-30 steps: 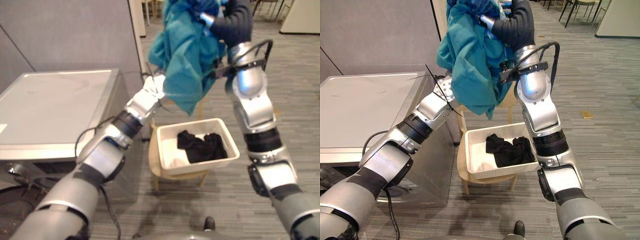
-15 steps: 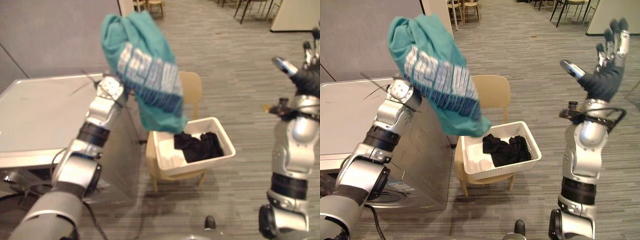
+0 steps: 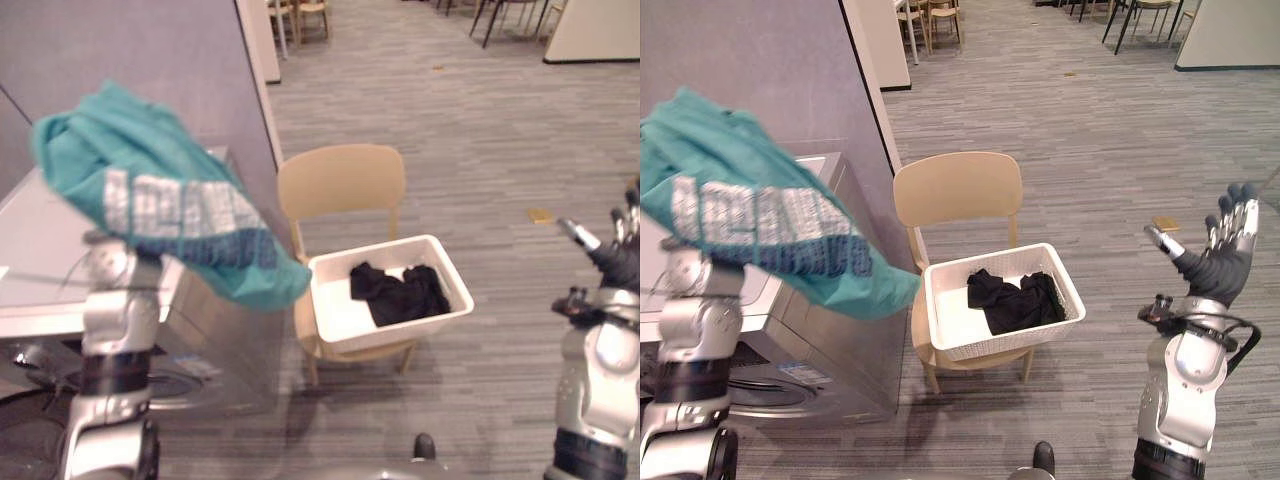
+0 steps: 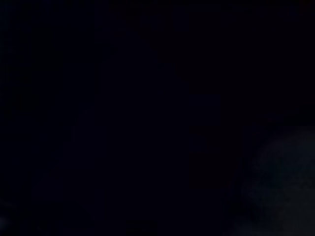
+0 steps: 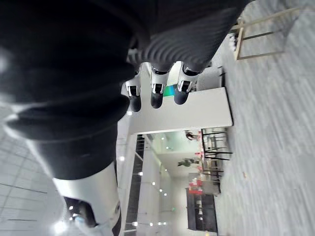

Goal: Pick up the laundry basket with both hands and put the clothes into the washing machine.

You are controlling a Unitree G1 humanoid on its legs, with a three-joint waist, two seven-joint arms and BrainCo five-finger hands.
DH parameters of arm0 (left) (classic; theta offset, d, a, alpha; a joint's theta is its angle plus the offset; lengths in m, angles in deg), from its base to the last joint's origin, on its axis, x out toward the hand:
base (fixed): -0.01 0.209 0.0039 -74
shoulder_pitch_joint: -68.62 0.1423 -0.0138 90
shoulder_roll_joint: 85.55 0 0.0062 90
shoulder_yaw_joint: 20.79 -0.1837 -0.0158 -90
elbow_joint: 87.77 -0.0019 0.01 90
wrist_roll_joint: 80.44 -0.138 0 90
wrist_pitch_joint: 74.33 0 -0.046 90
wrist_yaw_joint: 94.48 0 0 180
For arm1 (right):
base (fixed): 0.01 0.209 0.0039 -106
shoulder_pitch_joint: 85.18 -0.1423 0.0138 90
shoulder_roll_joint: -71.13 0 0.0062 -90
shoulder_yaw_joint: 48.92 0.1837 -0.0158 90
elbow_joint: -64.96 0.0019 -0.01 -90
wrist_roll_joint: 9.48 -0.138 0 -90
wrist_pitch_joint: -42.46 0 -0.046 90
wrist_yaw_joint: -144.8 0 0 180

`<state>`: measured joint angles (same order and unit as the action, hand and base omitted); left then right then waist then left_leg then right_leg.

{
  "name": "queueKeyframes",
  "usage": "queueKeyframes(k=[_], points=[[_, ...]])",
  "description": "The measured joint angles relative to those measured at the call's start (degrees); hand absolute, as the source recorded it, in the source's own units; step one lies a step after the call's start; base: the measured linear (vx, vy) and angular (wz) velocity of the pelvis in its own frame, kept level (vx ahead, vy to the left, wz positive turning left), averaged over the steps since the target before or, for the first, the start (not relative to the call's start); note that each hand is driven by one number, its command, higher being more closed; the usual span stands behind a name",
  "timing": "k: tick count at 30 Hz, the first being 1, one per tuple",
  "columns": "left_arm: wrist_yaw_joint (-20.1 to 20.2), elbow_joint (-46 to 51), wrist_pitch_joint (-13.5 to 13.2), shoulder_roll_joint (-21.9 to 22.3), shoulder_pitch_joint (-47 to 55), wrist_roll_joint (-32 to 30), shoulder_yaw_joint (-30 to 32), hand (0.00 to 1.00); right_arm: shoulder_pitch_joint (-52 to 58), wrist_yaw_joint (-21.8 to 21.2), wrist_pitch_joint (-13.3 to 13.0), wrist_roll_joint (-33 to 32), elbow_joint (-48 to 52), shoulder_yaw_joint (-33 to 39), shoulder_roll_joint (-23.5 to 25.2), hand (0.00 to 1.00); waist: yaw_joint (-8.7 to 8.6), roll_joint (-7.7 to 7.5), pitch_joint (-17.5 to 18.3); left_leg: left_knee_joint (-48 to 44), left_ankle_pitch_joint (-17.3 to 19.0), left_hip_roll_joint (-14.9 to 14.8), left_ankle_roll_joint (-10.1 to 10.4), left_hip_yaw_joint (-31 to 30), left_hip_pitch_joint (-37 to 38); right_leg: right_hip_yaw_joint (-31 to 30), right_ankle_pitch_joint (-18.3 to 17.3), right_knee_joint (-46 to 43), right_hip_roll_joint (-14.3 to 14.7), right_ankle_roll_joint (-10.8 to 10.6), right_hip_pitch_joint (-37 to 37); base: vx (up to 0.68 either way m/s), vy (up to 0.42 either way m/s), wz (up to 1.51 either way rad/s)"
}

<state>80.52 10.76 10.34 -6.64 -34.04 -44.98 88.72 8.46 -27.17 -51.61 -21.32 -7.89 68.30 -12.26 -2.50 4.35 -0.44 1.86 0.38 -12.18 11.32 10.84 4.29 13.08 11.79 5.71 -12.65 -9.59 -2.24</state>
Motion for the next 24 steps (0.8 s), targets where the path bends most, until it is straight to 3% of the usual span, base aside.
queueKeyframes(k=[6, 11, 15, 23, 24], points=[[-0.2, 5.7, -2.9, 11.1, 13.6, 0.1, 16.0, 1.00, 11.1, -5.9, 0.3, -1.0, -4.8, -5.4, 9.3, 0.00, 2.22, 1.15, 0.9, -0.5, 0.4, 0.0, -0.3, -0.2, 0.4, 0.2, -0.3, 0.0, -0.1, 0.0, 0.8, 0.00, 0.000, 0.02], [-0.7, 10.0, -4.4, 19.2, 21.5, 0.1, 23.6, 1.00, 15.9, -10.4, 0.9, -2.5, -8.1, -8.1, 13.5, 0.00, 3.51, 1.29, 1.2, -0.9, 1.5, -0.1, -0.5, -0.6, 0.6, 0.9, -1.6, 0.2, -0.2, -0.2, 2.2, -0.04, 0.006, 0.08], [-1.7, 13.9, -6.3, 23.9, 25.4, -0.1, 30.1, 1.00, 15.8, -12.5, 0.9, -4.3, -8.3, -7.5, 13.5, 0.00, 4.08, 1.77, 1.4, -2.0, 1.8, -0.9, -0.7, -2.6, -0.2, 2.9, -2.1, 0.0, 0.3, 0.0, 3.7, -0.01, -0.002, 0.22], [-3.0, 16.4, -8.0, 31.0, 27.9, -0.2, 32.8, 1.00, 11.5, -14.3, 0.9, -6.1, -11.7, -9.0, 11.3, 0.00, 6.79, 3.42, 0.3, -7.3, 3.0, -4.8, -0.8, -11.0, -3.5, 10.7, -4.8, -0.4, 4.2, 1.4, 9.1, 0.00, -0.046, 0.53], [-3.2, 16.3, -7.7, 31.8, 29.6, -0.1, 31.1, 1.00, 10.6, -14.3, 0.9, -6.1, -11.6, -10.4, 10.3, 0.00, 6.86, 4.06, -0.2, -8.5, 2.4, -5.2, -1.4, -13.5, -4.9, 13.7, -6.9, -2.7, 4.5, 1.6, 9.7, -0.04, -0.061, 0.90]])
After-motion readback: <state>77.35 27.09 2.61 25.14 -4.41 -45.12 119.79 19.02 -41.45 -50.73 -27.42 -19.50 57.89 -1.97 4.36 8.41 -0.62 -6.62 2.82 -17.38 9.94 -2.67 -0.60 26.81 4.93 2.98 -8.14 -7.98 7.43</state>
